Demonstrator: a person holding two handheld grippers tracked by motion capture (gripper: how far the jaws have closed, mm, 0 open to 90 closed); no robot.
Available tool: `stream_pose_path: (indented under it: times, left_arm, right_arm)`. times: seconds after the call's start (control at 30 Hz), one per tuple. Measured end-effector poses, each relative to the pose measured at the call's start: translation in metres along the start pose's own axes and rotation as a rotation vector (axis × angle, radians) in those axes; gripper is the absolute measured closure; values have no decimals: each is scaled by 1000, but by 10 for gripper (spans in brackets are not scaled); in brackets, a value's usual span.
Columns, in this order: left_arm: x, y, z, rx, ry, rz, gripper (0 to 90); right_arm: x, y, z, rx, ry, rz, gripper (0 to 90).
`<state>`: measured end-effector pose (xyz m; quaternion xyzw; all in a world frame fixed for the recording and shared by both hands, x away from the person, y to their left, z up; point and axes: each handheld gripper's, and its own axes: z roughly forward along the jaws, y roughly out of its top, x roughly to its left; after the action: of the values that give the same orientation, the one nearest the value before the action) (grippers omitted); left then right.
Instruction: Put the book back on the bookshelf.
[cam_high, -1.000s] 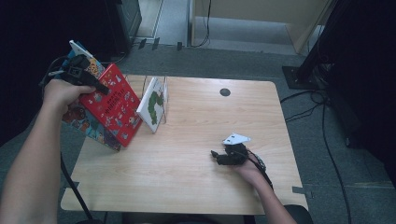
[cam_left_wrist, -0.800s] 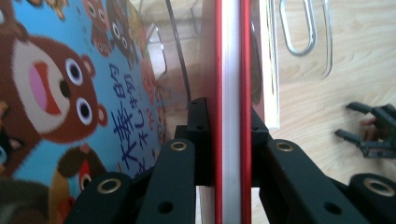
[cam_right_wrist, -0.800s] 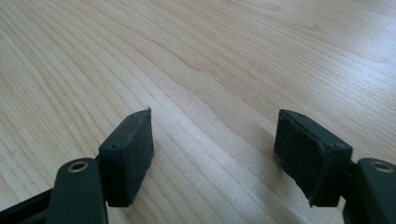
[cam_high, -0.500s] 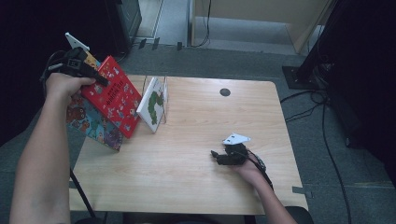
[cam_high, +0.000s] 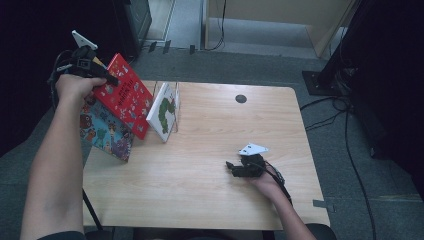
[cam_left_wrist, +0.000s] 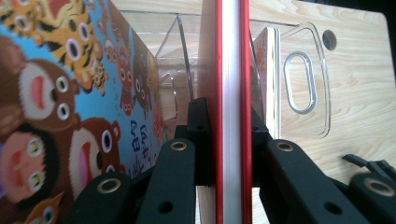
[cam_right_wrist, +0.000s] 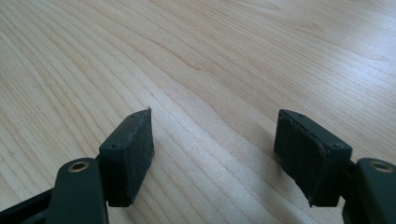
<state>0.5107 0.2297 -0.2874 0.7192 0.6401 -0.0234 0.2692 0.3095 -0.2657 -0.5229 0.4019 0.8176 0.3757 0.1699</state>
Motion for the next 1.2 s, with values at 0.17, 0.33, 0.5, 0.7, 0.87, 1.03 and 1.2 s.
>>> stream_pose_path:
  times: [0.17, 0.33, 0.5, 0.7, 0.87, 1.03, 1.2]
  left_arm:
    - [0, 1, 6, 3, 12, -6, 801]
    - [-1, 0, 14, 22, 12, 10, 801]
    - [1, -1, 15, 9, 9, -2, 799]
    - [-1, -1, 14, 8, -11, -7, 768]
    - [0, -1, 11, 15, -8, -1, 720]
    - [2, -1, 4, 11, -29, -8, 651]
    - [1, 0, -6, 16, -15, -3, 607]
  right_arm:
    - [0, 0, 0, -1, 0, -1, 284]
    - [1, 0, 0, -4, -5, 5, 294]
    - [2, -1, -1, -5, -8, 8, 296]
    - [2, -1, -1, -6, -8, 8, 296]
    - [2, -1, -1, -6, -8, 8, 296]
    - [2, -1, 0, -6, -8, 7, 296]
    - [2, -1, -1, -6, -8, 7, 297]
